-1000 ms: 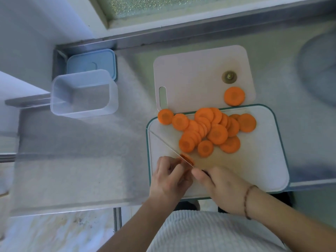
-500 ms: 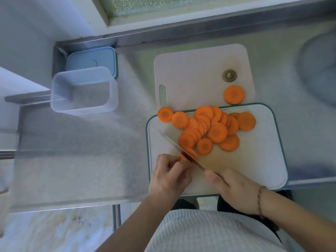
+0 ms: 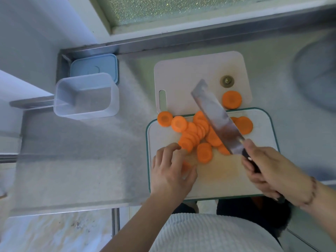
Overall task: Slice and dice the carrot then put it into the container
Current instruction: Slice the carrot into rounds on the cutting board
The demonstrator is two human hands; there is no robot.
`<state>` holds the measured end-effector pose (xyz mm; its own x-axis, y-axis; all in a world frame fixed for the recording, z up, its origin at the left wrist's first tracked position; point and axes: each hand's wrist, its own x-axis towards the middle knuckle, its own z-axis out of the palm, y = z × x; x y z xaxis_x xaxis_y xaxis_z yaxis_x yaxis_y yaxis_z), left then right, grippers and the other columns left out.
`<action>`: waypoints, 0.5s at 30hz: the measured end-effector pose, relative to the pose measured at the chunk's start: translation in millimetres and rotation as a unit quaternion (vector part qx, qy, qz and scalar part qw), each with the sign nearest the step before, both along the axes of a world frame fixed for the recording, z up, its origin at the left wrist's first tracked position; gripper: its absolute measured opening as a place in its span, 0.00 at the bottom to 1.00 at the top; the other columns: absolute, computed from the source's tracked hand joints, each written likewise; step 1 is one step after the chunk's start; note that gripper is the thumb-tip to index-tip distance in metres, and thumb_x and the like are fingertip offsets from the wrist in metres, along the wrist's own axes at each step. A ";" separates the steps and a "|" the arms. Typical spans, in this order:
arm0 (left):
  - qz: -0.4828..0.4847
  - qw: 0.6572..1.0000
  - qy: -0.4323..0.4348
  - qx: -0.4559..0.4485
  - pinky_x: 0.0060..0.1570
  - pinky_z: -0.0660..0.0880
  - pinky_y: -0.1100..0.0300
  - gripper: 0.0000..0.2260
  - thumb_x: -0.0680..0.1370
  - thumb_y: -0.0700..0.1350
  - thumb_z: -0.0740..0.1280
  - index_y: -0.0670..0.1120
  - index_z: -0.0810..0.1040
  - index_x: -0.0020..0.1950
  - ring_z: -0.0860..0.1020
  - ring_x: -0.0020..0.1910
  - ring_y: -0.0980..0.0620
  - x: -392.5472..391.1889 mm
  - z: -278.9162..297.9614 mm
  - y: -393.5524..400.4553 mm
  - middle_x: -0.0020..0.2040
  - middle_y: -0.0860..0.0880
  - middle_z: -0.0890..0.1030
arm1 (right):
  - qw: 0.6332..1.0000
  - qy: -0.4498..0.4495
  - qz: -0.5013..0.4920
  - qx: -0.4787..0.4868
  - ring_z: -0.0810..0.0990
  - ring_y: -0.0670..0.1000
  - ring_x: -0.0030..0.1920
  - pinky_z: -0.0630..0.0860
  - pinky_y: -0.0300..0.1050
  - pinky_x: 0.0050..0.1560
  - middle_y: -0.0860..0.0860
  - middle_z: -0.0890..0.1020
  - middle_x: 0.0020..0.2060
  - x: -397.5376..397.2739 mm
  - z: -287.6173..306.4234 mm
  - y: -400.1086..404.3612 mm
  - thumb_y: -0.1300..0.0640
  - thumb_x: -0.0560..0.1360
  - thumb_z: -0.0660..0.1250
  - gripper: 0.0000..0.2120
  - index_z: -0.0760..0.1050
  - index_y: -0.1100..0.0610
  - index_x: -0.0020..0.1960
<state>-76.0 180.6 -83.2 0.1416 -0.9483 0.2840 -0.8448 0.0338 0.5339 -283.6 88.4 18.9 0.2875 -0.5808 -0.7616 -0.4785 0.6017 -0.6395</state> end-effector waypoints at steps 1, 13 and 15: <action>-0.023 0.999 -0.025 -0.007 0.51 0.75 0.48 0.13 0.72 0.48 0.71 0.46 0.79 0.56 0.77 0.53 0.41 -4.9 2.2 -7.1 0.57 0.44 0.80 | 1.000 0.009 -0.008 0.001 0.54 0.47 0.22 0.56 0.34 0.24 0.52 0.58 0.24 -4.9 0.0 3.8 0.23 0.61 0.57 0.32 0.63 0.54 0.31; -0.173 0.968 -0.179 0.026 0.51 0.65 0.47 0.17 0.72 0.42 0.74 0.48 0.77 0.60 0.75 0.54 0.41 -24.2 0.3 -44.1 0.53 0.48 0.80 | 0.997 0.024 -0.060 0.031 0.54 0.46 0.19 0.54 0.34 0.24 0.53 0.60 0.22 -31.4 0.3 23.8 0.31 0.69 0.53 0.29 0.62 0.60 0.35; -0.200 0.975 -0.090 0.037 0.50 0.69 0.52 0.16 0.74 0.40 0.70 0.48 0.74 0.61 0.77 0.50 0.44 -24.6 2.3 -44.2 0.52 0.47 0.79 | 0.998 0.019 -0.063 0.023 0.54 0.46 0.19 0.54 0.35 0.25 0.53 0.59 0.22 -32.9 1.2 24.8 0.25 0.69 0.54 0.34 0.62 0.58 0.34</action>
